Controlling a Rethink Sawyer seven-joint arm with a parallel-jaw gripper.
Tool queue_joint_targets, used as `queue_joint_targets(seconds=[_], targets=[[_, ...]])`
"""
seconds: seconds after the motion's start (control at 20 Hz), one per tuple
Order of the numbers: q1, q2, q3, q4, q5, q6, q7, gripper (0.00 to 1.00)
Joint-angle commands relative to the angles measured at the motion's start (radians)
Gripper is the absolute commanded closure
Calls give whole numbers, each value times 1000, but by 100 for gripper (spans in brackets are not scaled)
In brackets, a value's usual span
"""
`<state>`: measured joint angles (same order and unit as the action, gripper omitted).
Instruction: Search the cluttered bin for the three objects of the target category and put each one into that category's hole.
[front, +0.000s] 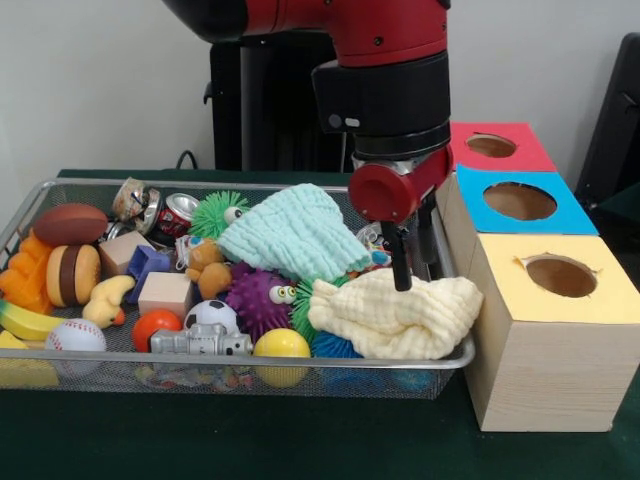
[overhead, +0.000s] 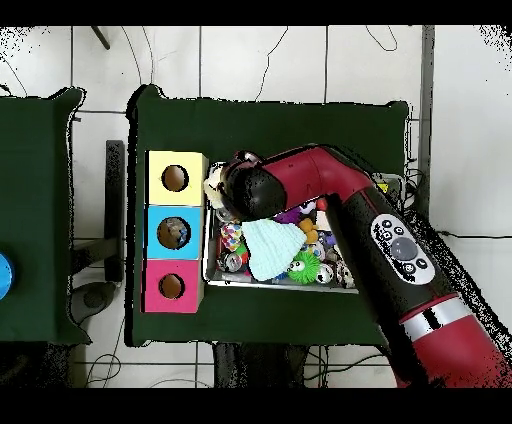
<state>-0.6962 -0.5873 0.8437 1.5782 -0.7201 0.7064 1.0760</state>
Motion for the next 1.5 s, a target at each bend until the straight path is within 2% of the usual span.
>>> queue_joint_targets(seconds=[0.05,0.45,0.7,1.15,1.5], targets=[[-5,-7,-14,12,-57,173,-317,0],[-45,-4,-4,38,-54,204,-359,0],[-77,-17,14,43,-17,275,-411,0],[-164,-19,64,73,39,341,-480,0],[-183,6,50,83,12,372,-514,0]])
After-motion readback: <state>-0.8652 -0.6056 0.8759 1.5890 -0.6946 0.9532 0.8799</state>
